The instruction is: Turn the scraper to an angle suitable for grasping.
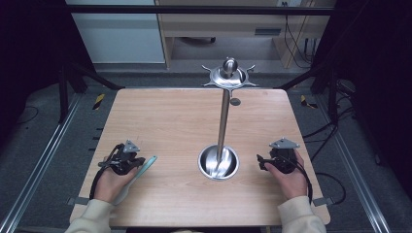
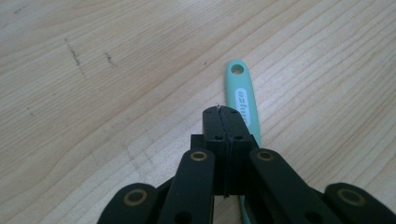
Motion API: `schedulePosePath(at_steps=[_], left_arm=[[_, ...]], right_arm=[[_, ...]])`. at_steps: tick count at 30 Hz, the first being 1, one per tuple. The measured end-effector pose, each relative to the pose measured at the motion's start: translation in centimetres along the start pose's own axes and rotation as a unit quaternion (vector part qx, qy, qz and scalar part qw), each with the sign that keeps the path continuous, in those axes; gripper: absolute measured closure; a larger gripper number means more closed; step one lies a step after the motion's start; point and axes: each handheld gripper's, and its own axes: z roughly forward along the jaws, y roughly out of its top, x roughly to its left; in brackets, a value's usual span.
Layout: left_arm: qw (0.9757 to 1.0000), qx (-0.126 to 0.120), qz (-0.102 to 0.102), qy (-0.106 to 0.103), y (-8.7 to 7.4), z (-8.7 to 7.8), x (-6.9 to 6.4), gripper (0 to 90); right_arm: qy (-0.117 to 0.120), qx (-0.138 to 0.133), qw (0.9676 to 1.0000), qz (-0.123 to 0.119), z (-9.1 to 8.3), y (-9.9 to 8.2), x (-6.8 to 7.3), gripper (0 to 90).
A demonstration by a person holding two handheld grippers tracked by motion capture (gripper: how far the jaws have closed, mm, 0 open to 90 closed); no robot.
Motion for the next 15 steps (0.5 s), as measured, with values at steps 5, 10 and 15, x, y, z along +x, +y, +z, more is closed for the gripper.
schedulePosePath(at_steps=[5, 10, 15], left_arm=[[1.0000, 0.007, 0.000, 0.001, 0.00, 0.26, 0.10, 90.0], [0.9999, 0.009, 0.002, -0.004, -0.01, 0.41, -0.06, 90.0], [0.9998, 0.015, 0.016, -0.005, 0.04, 0.39, -0.33, 90.0]], right_arm=[[0.000, 0.001, 1.0000, 0.002, 0.01, 0.02, 0.05, 20.5], [0.000, -0.001, 1.0000, 0.000, 0.02, 0.01, 0.00, 20.7], [0.001, -0.002, 1.0000, 0.003, -0.04, 0.03, 0.02, 20.8]])
